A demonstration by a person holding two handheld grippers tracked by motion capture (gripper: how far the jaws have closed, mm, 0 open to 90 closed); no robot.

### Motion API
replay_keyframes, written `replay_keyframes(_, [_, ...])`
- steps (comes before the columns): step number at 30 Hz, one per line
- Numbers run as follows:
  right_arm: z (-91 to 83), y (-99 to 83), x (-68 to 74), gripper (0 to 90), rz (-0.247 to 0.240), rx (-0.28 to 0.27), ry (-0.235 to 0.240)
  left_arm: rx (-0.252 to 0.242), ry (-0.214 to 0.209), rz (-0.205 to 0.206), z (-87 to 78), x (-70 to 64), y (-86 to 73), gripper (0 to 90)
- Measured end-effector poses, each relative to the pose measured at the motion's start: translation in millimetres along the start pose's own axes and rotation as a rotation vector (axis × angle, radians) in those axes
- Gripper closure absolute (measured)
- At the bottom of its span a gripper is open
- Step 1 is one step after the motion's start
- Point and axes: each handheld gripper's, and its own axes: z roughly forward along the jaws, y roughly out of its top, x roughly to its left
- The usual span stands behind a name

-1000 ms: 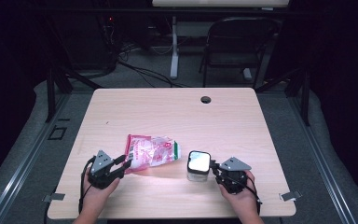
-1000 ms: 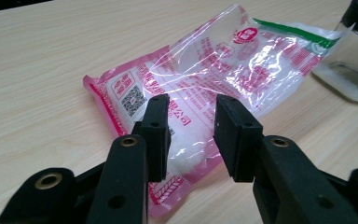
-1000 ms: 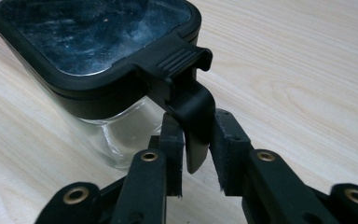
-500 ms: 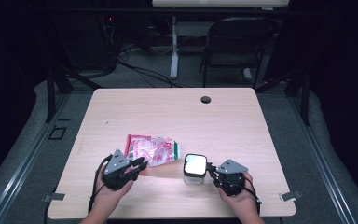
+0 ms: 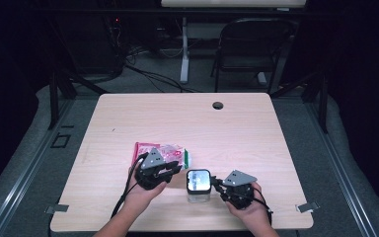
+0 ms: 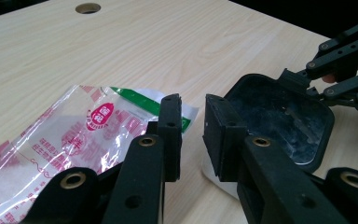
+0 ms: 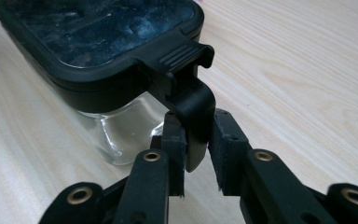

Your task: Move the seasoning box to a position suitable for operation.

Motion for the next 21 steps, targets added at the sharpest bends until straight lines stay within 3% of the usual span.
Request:
replay_keyframes(2, [-0.4,-0.2,0.2,73.4,0.028,0.007,0.013,0.005,0.002,0.004,-0.1,0.0,-1.8,76.7])
replay_keyframes(5, [-9.9,3.9,-2.8,66.2,0.117,0.017,0.046,0.019,-0.006,0.004,-3.7,1.5,-2.2,76.5])
replay_keyframes(6, [-19.6,8.5,-5.4,63.1,0.163,0.048,0.059,0.019,-0.02,-0.012,-5.7,2.3,-2.5,75.7])
replay_keyframes(10, [-31.8,13.7,-7.6,60.2,0.195,0.069,0.03,0.024,-0.041,-0.018,-5.9,2.8,-3.0,73.9])
replay_keyframes(15, [-46.4,24.1,-8.9,61.7,0.295,0.069,-0.04,0.034,-0.037,-0.019,-4.7,-0.9,-4.0,69.7])
replay_keyframes(18, [-47.7,28.4,-8.4,63.5,0.297,0.066,-0.056,0.032,-0.028,-0.009,-5.1,-3.4,-4.2,69.1])
replay_keyframes(21, [-46.5,32.8,-7.2,74.2,0.31,0.054,-0.033,0.042,-0.032,-0.006,-4.7,-3.7,-4.7,69.3])
